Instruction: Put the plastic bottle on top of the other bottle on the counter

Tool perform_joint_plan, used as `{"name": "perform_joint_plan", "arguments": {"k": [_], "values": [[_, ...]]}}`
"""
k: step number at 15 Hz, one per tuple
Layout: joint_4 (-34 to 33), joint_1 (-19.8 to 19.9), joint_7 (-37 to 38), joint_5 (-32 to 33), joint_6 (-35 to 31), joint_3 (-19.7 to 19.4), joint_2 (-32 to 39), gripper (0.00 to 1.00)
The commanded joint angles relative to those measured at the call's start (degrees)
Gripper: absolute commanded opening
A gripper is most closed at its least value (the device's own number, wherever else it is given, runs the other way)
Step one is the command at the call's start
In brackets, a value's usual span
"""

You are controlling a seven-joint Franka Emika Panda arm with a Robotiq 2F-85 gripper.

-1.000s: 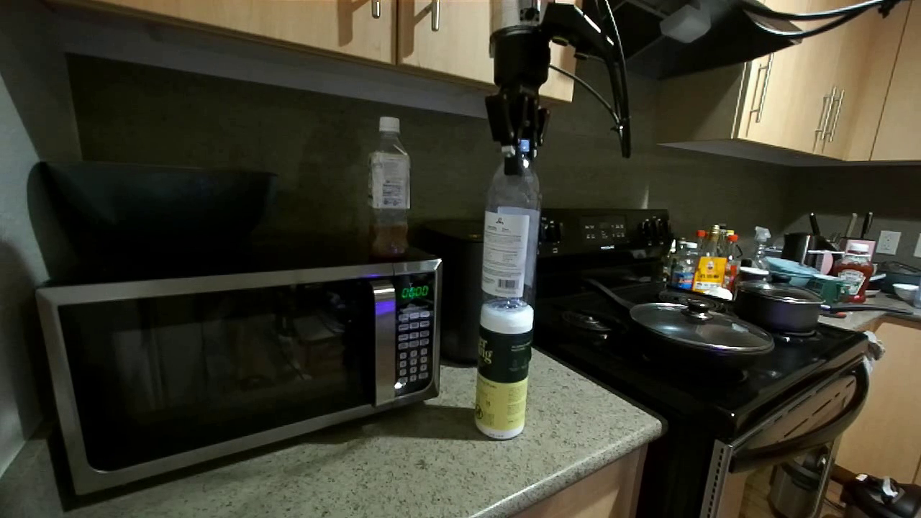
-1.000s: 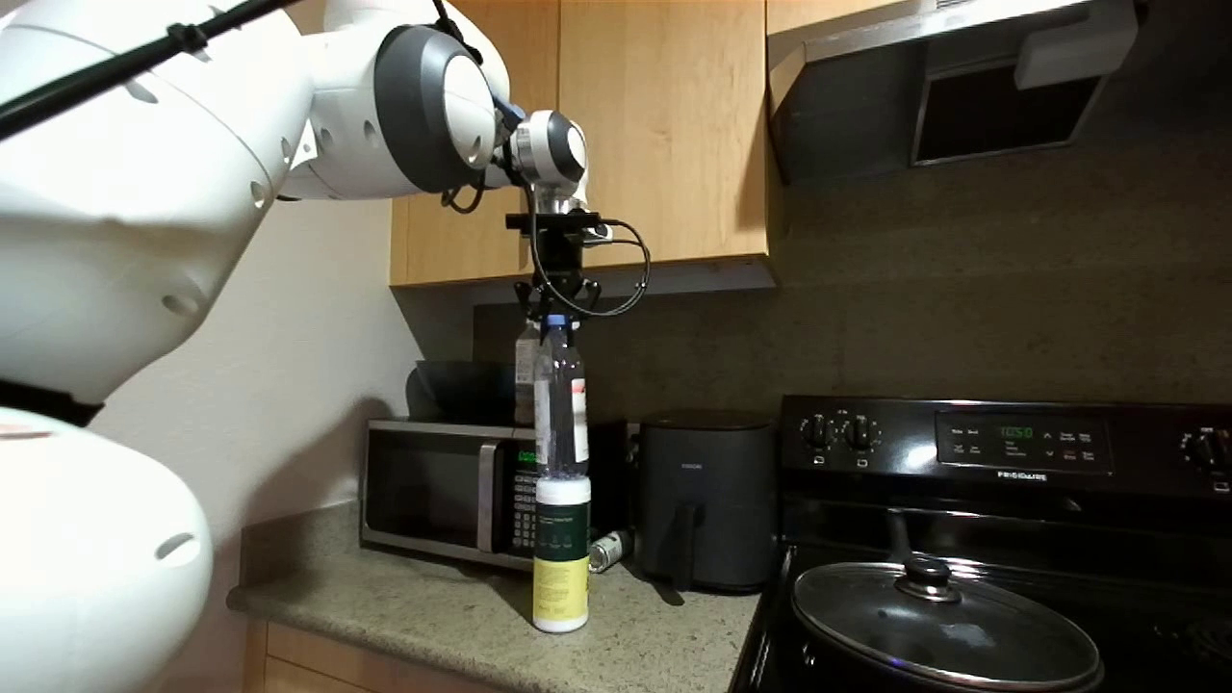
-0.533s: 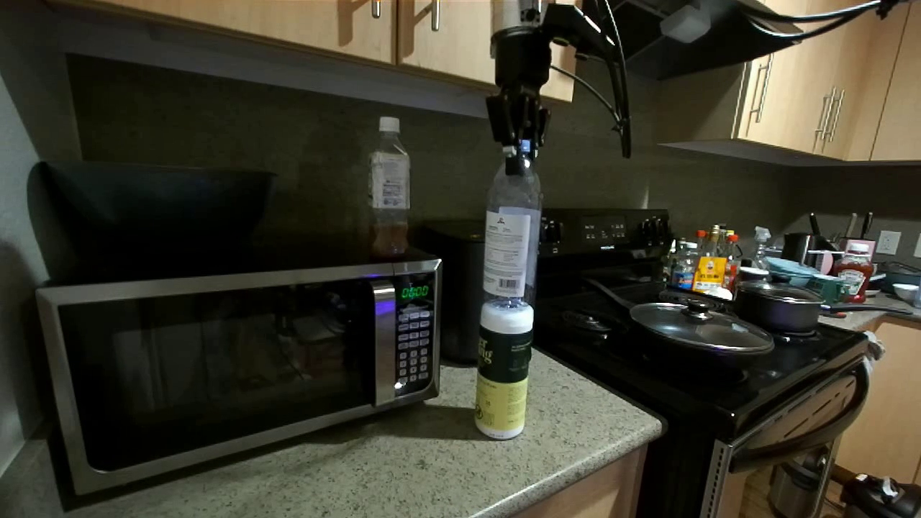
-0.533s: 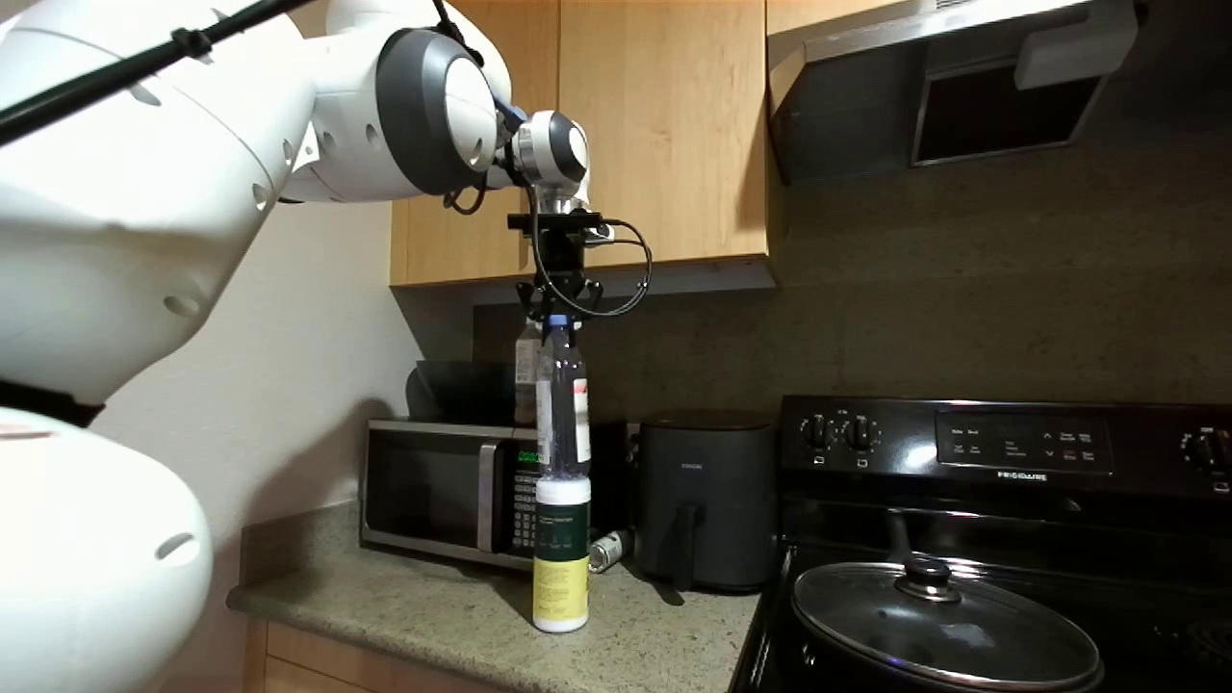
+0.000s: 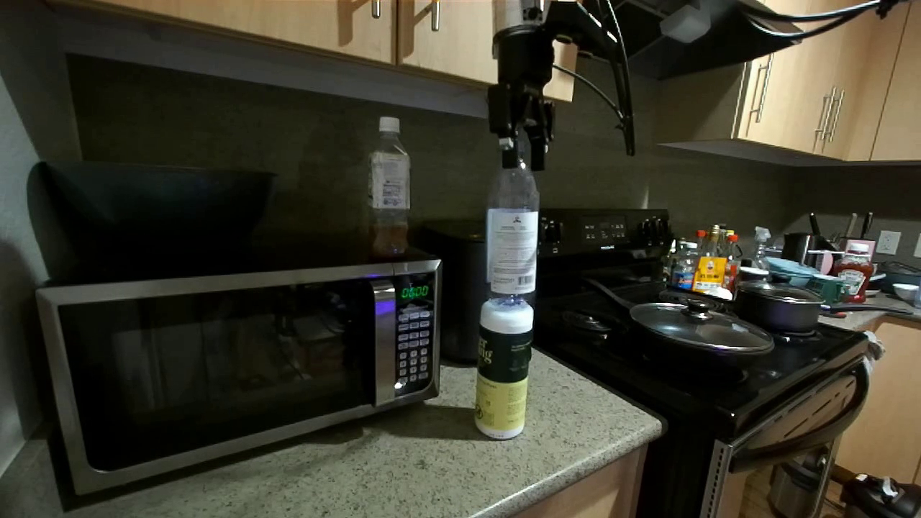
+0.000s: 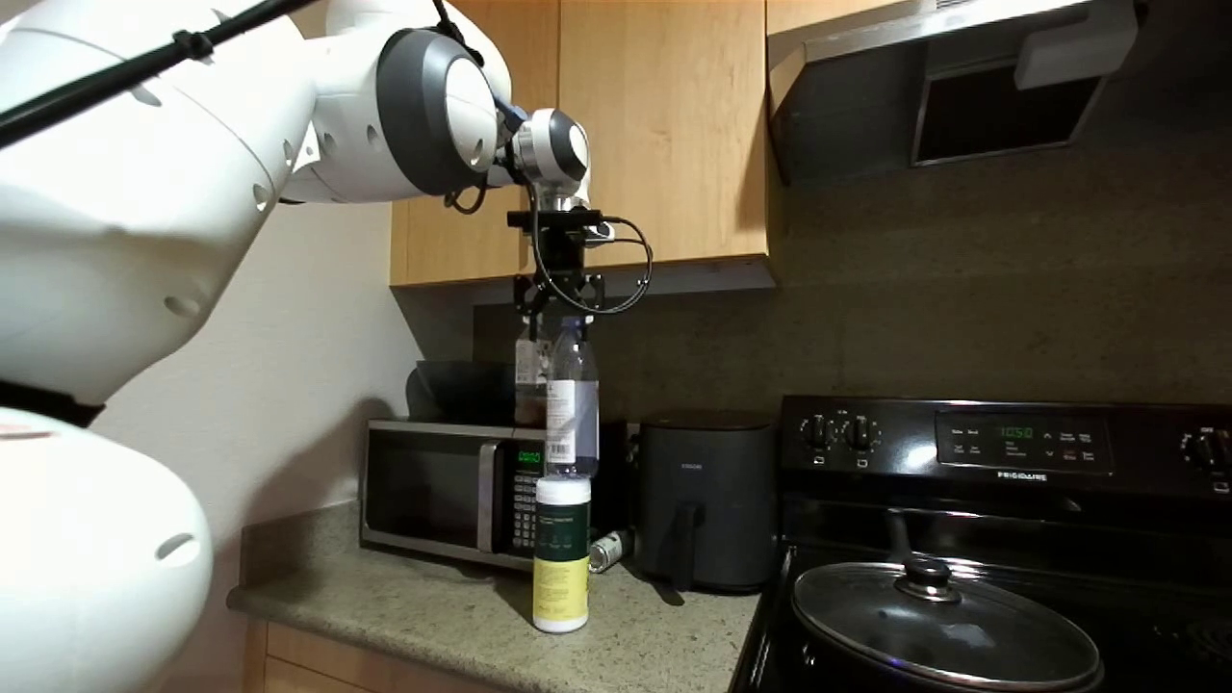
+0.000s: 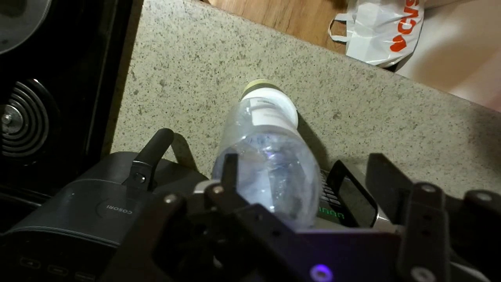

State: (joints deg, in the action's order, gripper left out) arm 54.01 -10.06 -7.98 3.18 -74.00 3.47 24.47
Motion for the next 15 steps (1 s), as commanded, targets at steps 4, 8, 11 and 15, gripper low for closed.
{"name": "perform_joint_plan", "arguments": {"k": [4,8,11,15], "values": [[-2.05,-0.21,-1.08,1.03,1.80,-0.18,0.87,1.00],[-2.06,-0.34,-1.12,1.29,1.69,-0.18,0.72,1.00],[-2.74,-1.15,-1.29,3.57,1.00,-0.38,-0.26,1.00],[-6.10,-3.65,-1.65,10.90,0.59,-0.58,-1.40,1.00]]}}
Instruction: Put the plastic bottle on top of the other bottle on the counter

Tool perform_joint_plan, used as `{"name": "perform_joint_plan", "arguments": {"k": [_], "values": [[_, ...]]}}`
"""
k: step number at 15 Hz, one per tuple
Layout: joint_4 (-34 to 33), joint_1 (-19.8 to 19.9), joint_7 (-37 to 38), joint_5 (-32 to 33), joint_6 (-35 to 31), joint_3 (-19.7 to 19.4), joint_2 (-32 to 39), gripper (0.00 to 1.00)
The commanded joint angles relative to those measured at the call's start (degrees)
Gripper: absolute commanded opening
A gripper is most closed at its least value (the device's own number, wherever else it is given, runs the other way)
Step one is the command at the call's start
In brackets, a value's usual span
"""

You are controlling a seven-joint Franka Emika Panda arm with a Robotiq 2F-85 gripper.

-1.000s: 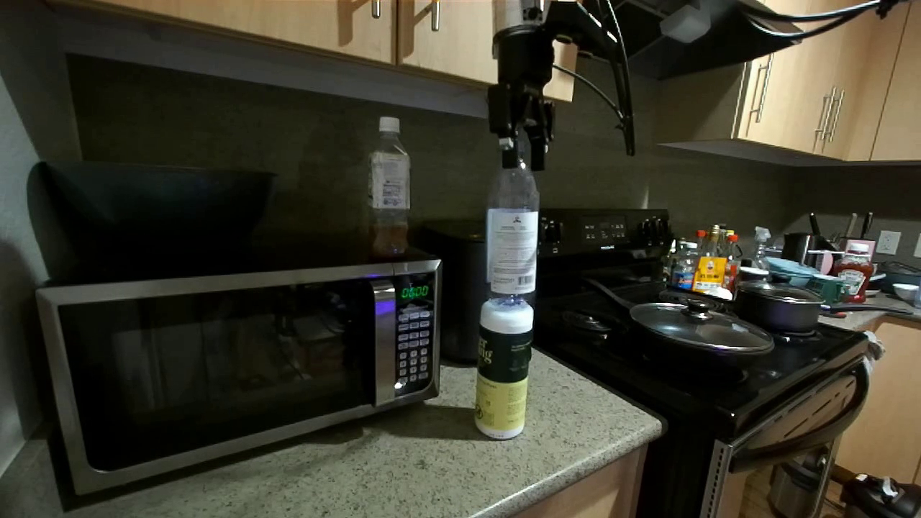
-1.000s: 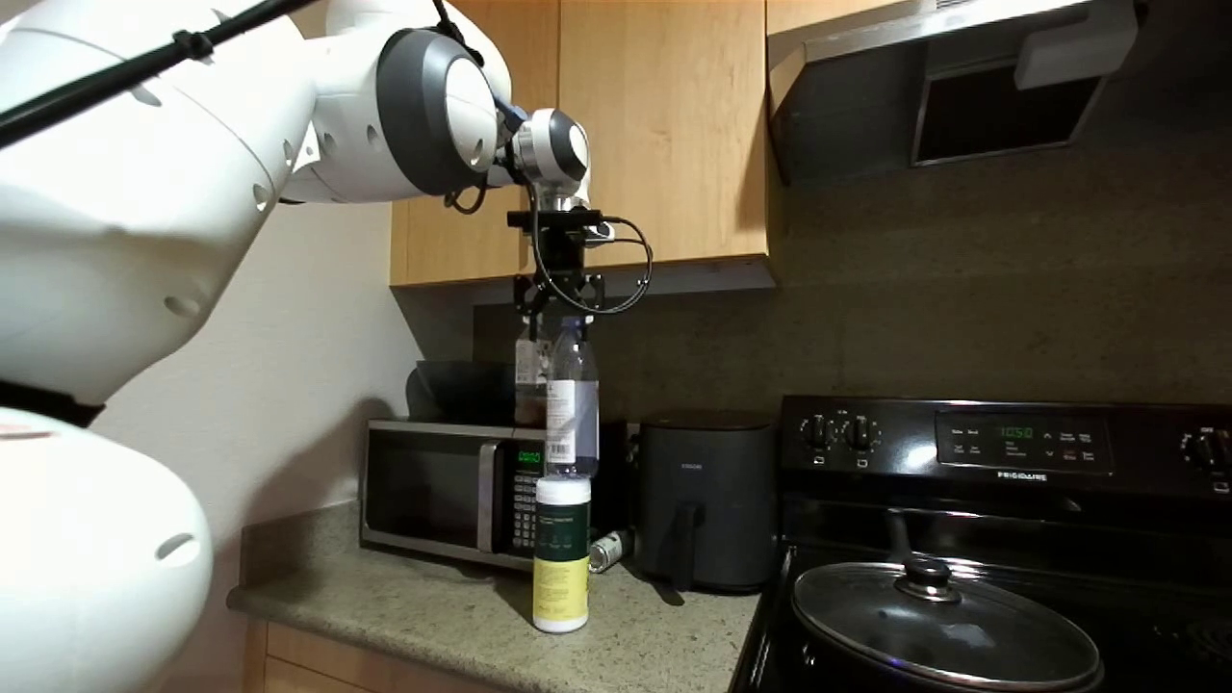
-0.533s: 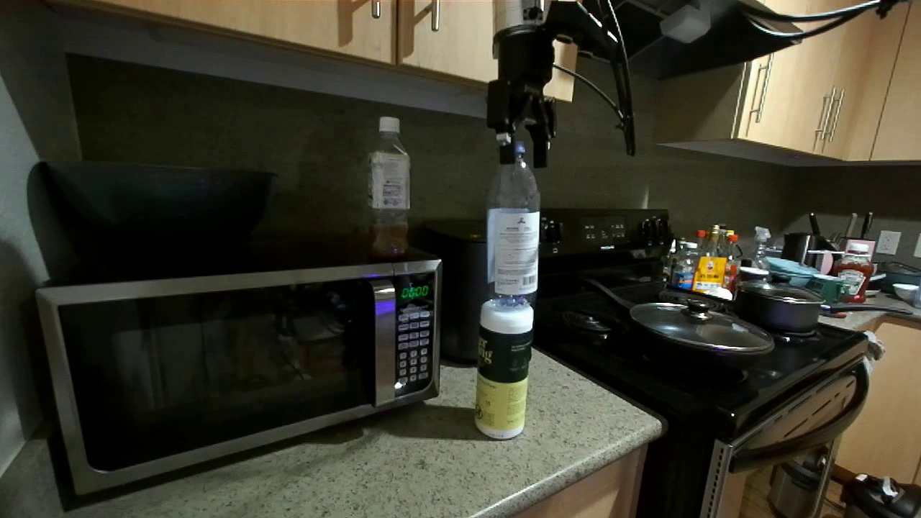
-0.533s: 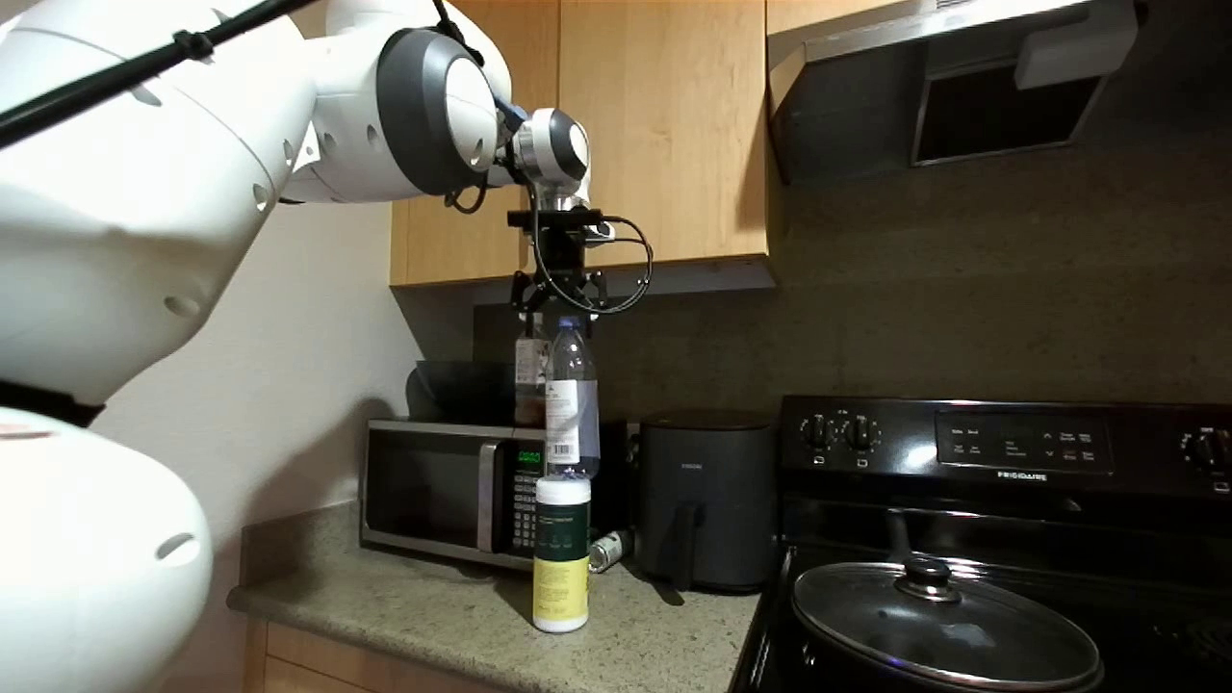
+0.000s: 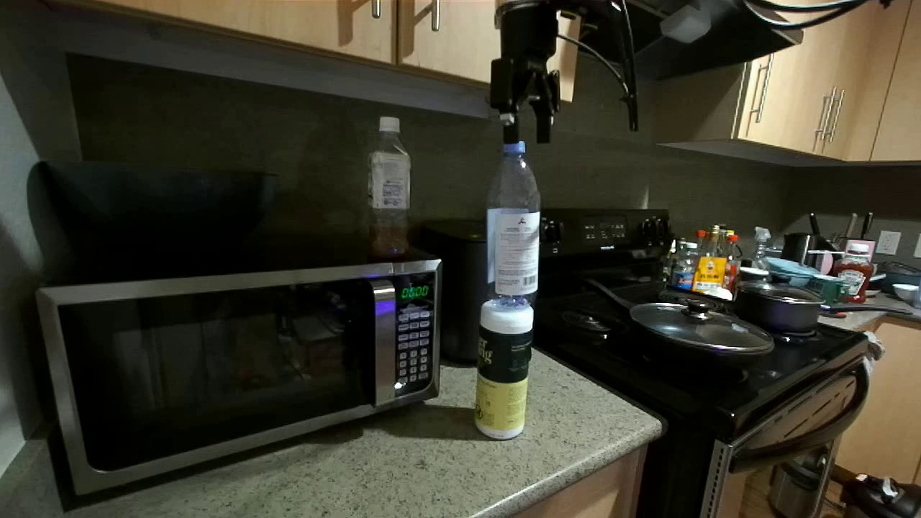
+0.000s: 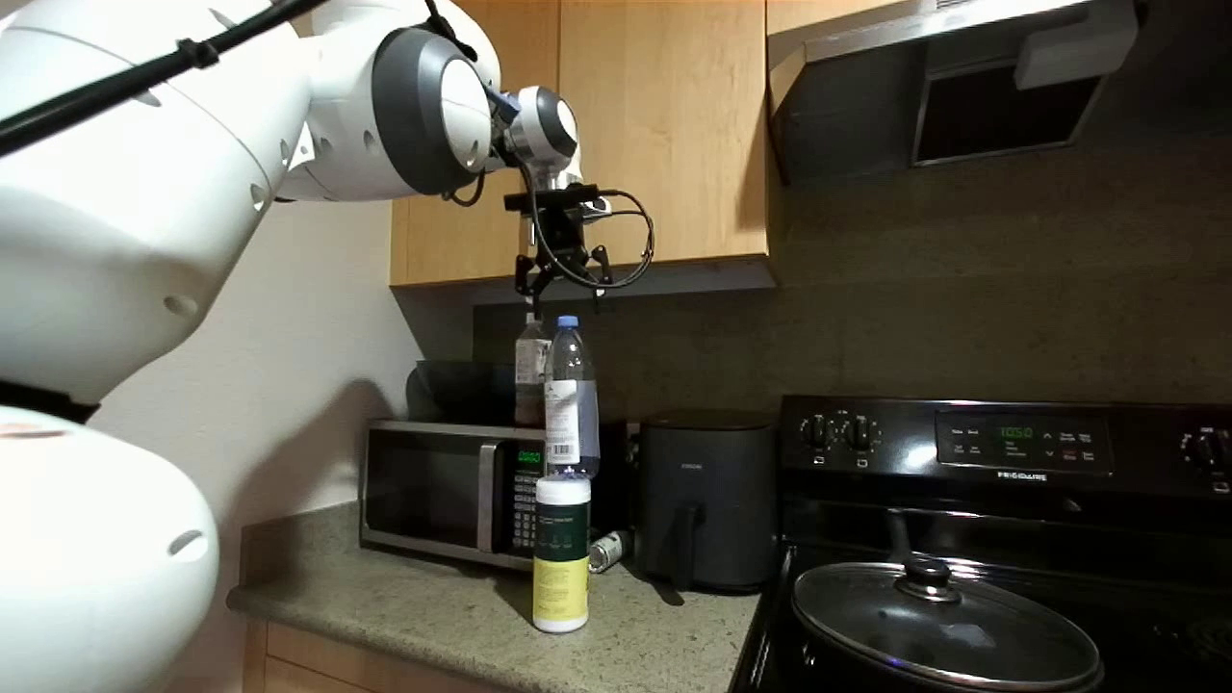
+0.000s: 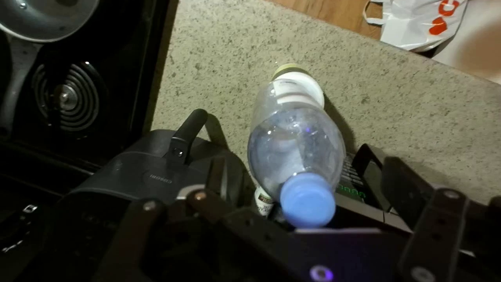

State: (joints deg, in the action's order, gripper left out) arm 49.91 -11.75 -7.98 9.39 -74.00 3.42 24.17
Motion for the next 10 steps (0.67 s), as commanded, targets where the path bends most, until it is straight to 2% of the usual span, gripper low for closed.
{"name": "perform_joint_plan", "arguments": {"k": [1,6,7,10], "values": [[-2.91,-2.50,-1.60,6.14,0.41,-0.53,-1.34,1.00],[-7.54,-4.53,-0.42,11.74,-0.74,-0.75,-2.44,1.00],[-7.22,-3.73,0.00,9.65,-0.18,-0.08,-1.49,1.00],[-7.82,-3.80,0.00,9.80,-0.12,-0.03,-1.48,1.00]]}}
